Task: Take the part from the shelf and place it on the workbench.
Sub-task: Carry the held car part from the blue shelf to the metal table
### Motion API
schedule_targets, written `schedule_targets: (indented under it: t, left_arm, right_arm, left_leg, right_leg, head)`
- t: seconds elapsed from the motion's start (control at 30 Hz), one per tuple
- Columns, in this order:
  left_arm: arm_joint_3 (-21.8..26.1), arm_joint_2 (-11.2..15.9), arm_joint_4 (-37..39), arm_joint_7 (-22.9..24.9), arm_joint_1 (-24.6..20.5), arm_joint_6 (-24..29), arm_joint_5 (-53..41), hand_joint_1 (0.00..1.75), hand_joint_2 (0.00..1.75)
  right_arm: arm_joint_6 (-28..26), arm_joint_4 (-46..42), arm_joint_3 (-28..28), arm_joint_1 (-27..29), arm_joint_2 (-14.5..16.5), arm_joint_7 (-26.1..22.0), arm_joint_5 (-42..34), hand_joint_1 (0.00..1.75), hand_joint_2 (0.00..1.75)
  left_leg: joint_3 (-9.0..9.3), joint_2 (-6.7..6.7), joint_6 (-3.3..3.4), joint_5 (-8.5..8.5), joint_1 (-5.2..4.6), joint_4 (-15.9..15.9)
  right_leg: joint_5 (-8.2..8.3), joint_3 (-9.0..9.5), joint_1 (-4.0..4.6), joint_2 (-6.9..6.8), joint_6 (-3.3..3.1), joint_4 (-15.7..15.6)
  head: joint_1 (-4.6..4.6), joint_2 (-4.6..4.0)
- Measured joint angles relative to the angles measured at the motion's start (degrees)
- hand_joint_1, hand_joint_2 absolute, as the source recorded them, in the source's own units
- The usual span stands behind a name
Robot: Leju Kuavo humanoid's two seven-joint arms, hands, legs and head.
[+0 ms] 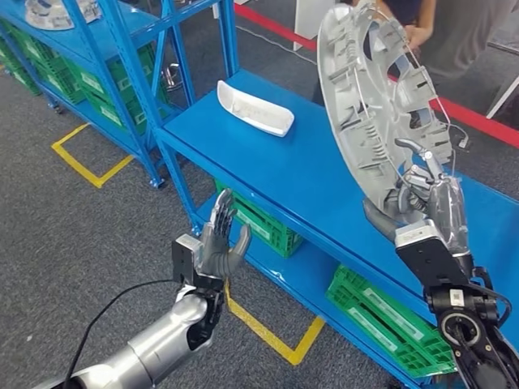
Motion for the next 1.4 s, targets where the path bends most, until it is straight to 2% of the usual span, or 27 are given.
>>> schedule_targets:
  t: [0.07,0.1,0.13,0.17,0.2,0.27,0.33,0.4,0.47,0.53,0.57,0.63,0.73,0.77,0.83,0.9,0.93,0.97,1.03,1.1,1.13,1.17,1.2,1.23,1.3,1.37,1.4]
  left_arm:
    - [0.0,-0.2,0.0,0.0,-0.1,0.0,0.0,0.0,1.75]
    - [0.0,-0.2,0.0,0.0,0.0,0.0,0.0,0.0,1.75]
    - [0.0,-0.3,0.0,0.0,0.0,-0.1,0.0,0.0,1.75]
    - [0.0,-0.3,0.0,0.0,0.0,-0.1,0.0,0.0,1.75]
    - [0.0,-0.3,0.0,0.0,0.0,-0.1,0.0,0.0,1.75]
    - [0.0,-0.2,-0.1,0.1,0.0,-0.1,0.0,0.0,1.75]
    - [0.0,-0.1,-0.3,0.1,0.1,0.1,0.0,0.0,1.75]
    - [0.0,0.1,-0.6,0.2,0.4,0.3,0.0,0.0,1.75]
    - [0.0,0.5,-1.0,0.2,0.5,0.5,-0.1,0.0,1.75]
    - [0.0,0.8,-1.3,0.3,0.5,0.8,-0.1,0.0,1.75]
    - [0.0,0.8,-1.4,0.3,0.6,0.8,-0.1,0.0,1.75]
    - [0.0,0.9,-1.5,0.3,0.8,0.9,-0.1,0.0,1.75]
    - [0.0,0.9,-1.5,0.3,0.9,1.0,-0.1,0.0,1.75]
    - [0.0,0.9,-1.6,0.3,0.9,1.0,-0.1,0.0,1.75]
    - [0.0,1.1,-2.1,0.3,0.9,1.0,-0.1,0.0,1.75]
    - [0.0,1.3,-2.6,0.3,0.9,1.1,-0.2,0.0,1.75]
    - [0.0,1.3,-2.7,0.3,0.9,1.1,-0.2,0.0,1.75]
    - [0.0,1.4,-2.8,0.3,1.0,1.1,-0.2,0.0,1.75]
    - [0.0,1.4,-3.0,0.3,0.9,1.1,-0.2,0.0,1.75]
    - [0.0,1.3,-3.1,0.3,0.9,1.1,-0.1,0.0,1.75]
    - [0.0,1.2,-3.1,0.3,0.9,1.1,-0.1,0.0,1.75]
    - [0.0,1.2,-3.1,0.3,1.0,1.1,0.0,0.0,1.75]
    - [0.0,1.2,-3.1,0.3,1.0,1.1,0.0,0.0,1.75]
    - [0.0,1.2,-3.1,0.3,1.0,1.1,0.0,0.0,1.75]
    - [0.0,1.1,-3.1,0.3,1.0,1.1,0.0,0.0,1.75]
    - [0.0,1.1,-3.1,0.3,1.1,1.1,0.0,0.0,1.75]
    - [0.0,1.0,-3.1,0.3,1.1,1.1,0.1,0.0,1.75]
  right_arm:
    - [0.0,0.0,0.0,0.2,0.0,0.0,0.0,1.75,1.75]
    - [0.0,0.0,0.0,0.3,0.0,0.0,0.0,1.75,1.75]
    - [0.0,0.0,0.0,0.4,0.0,0.0,0.0,1.75,1.75]
    - [0.1,0.0,0.0,0.5,0.0,0.0,0.0,1.75,1.75]
    - [0.1,0.0,-0.1,0.5,0.0,0.0,0.0,1.75,1.75]
    - [0.4,-0.1,-0.1,0.5,0.0,0.0,0.0,1.75,1.75]
    - [0.9,-0.2,-0.1,0.5,0.0,0.2,0.0,1.75,1.75]
    - [1.2,-0.3,-0.1,0.5,0.0,0.3,0.0,1.75,1.75]
    - [1.4,-0.3,-0.1,0.3,0.0,0.4,0.0,1.75,1.75]
    - [1.5,-0.3,-0.1,0.2,0.0,0.4,0.0,1.75,1.75]
    - [1.6,-0.3,-0.1,0.2,0.0,0.4,0.1,1.75,1.75]
    - [1.6,-0.3,-0.1,0.3,0.0,0.4,0.1,1.75,1.75]
    - [1.6,-0.3,-0.1,0.3,0.0,0.4,0.1,1.75,1.75]
    - [1.6,-0.3,-0.1,0.3,0.0,0.4,0.1,1.75,1.75]
    - [1.7,-0.4,-0.1,0.2,0.0,0.4,0.1,1.75,1.75]
    - [1.8,-0.4,-0.1,0.0,0.0,0.4,0.1,1.75,1.75]
    - [1.8,-0.4,-0.1,0.0,0.0,0.3,0.1,1.75,1.75]
    - [1.8,-0.5,-0.1,-0.1,0.0,0.3,0.1,1.75,1.75]
    - [1.8,-0.5,-0.1,-0.1,0.0,0.3,0.1,1.75,1.75]
    - [1.8,-0.5,-0.1,0.0,0.0,0.1,0.0,1.75,1.75]
    - [1.8,-0.5,-0.1,0.1,0.0,0.0,0.0,1.75,1.75]
    - [1.8,-0.5,-0.1,0.2,0.0,-0.1,-0.1,1.75,1.75]
    - [1.8,-0.5,-0.1,0.2,0.0,-0.1,-0.1,1.75,1.75]
    - [1.8,-0.5,-0.1,0.3,0.0,-0.1,-0.1,1.75,1.75]
    - [1.8,-0.5,-0.1,0.3,0.0,-0.2,-0.2,1.75,1.75]
    - [1.8,-0.5,-0.1,0.3,0.0,-0.2,-0.3,1.75,1.75]
    - [1.8,-0.5,-0.1,0.3,0.0,-0.2,-0.3,1.75,1.75]
  left_leg:
    - [0.04,-1.5,0.28,-0.04,0.01,0.1]
    - [0.07,-2.35,0.3,-0.06,0.01,0.1]
    - [0.12,-3.24,0.28,-0.09,0.02,0.2]
    - [0.19,-4.13,0.22,-0.13,0.05,0.2]
    - [0.27,-5.04,0.1,-0.22,0.09,0.4]
    - [0.16,-6.7,-0.31,-0.41,0.15,0.8]
    - [-0.42,-8.11,-0.95,-0.26,0.37,1.0]
    - [-0.91,-9.16,-1.64,0.03,0.61,0.9]
    - [-1.92,-6.91,-2.17,-1.18,0.33,2.8]
    - [-5.27,-3.0,-2.63,-4.55,0.16,9.5]
    - [-7.49,-1.97,-2.86,-6.25,0.28,13.8]
    - [-10.25,-1.45,-3.11,-7.92,0.47,19.0]
    - [-10.78,-1.4,-3.18,-8.03,0.52,19.9]
    - [-10.49,-1.34,-3.23,-7.4,0.56,19.2]
    - [-5.73,0.95,-2.77,-3.35,0.38,9.8]
    - [-1.31,2.5,-1.88,-0.02,0.1,1.2]
    - [-1.24,1.75,-1.46,-0.04,0.14,1.2]
    - [-1.09,1.07,-1.1,-0.06,0.2,1.1]
    - [-0.69,-0.24,-0.37,-0.08,0.44,0.9]
    - [-0.55,-1.59,0.03,-0.16,0.45,0.9]
    - [-0.51,-2.39,0.11,-0.18,0.39,0.9]
    - [-0.45,-3.23,0.13,-0.2,0.32,0.9]
    - [-0.37,-4.12,0.14,-0.21,0.26,1.0]
    - [-0.27,-5.01,0.13,-0.22,0.23,1.0]
    - [-0.22,-6.62,0.03,-0.21,0.21,1.0]
    - [-0.61,-7.97,-0.46,-0.05,0.5,1.0]
    - [-0.84,-8.64,-0.85,0.11,0.68,1.0]
  right_leg:
    - [-3.14,-4.13,-0.08,2.1,0.28,8.3]
    - [-3.63,-5.76,-0.09,2.47,0.38,11.1]
    - [-3.02,-6.44,-0.12,2.65,0.42,11.7]
    - [-1.31,-6.01,-0.18,2.84,0.39,10.0]
    - [1.18,-4.64,-0.3,3.43,0.32,6.3]
    - [4.63,-1.31,-0.67,6.18,0.04,-1.4]
    - [5.07,0.34,-0.69,7.77,-0.33,-4.5]
    - [5.11,0.72,-0.66,6.57,-0.89,-5.1]
    - [5.44,1.15,-0.85,5.09,-1.59,-5.9]
    - [5.54,1.36,-0.74,3.52,-2.11,-6.2]
    - [5.48,1.36,-0.63,2.65,-2.26,-6.2]
    - [5.38,1.35,-0.53,1.51,-2.36,-6.2]
    - [5.35,1.36,-0.53,1.18,-2.36,-6.2]
    - [5.31,1.38,-0.54,0.84,-2.33,-6.2]
    - [4.72,1.61,-0.18,-1.22,-1.63,-6.0]
    - [4.04,2.07,0.18,-3.5,-0.69,-5.8]
    - [3.81,2.28,0.09,-3.98,-0.38,-5.8]
    - [3.29,2.28,-0.1,-3.52,-0.04,-5.4]
    - [0.79,0.73,-0.47,-0.78,0.41,-1.4]
    - [-2.66,-3.16,-0.55,1.98,0.5,6.7]
    - [-3.59,-5.07,-0.52,2.45,0.49,10.2]
    - [-3.5,-6.25,-0.49,2.7,0.39,11.9]
    - [-2.25,-6.37,-0.46,2.86,0.2,11.3]
    - [-0.07,-5.42,-0.42,3.2,-0.1,8.4]
    - [4.31,-2.16,-0.41,5.54,-0.9,0.2]
    - [5.71,0.11,-0.32,7.54,-1.36,-4.7]
    - [5.51,0.58,-0.26,7.58,-1.42,-5.3]
  head:
    - [0.35,0.0]
    - [0.41,0.0]
    - [0.42,0.0]
    - [0.42,0.0]
    - [0.43,0.0]
    - [0.43,0.0]
    - [0.42,0.0]
    - [0.4,0.0]
    - [-0.01,0.0]
    - [-0.58,0.0]
    - [-0.77,0.0]
    - [-0.8,0.0]
    - [-0.81,0.0]
    - [-0.83,0.0]
    - [-1.11,0.0]
    - [-1.02,0.0]
    - [-0.77,0.0]
    - [-0.62,0.0]
    - [-0.25,0.0]
    - [0.2,0.0]
    - [0.31,0.0]
    - [0.34,0.0]
    - [0.36,0.0]
    - [0.38,0.0]
    - [0.4,0.0]
    - [0.45,0.0]
    - [0.48,0.0]
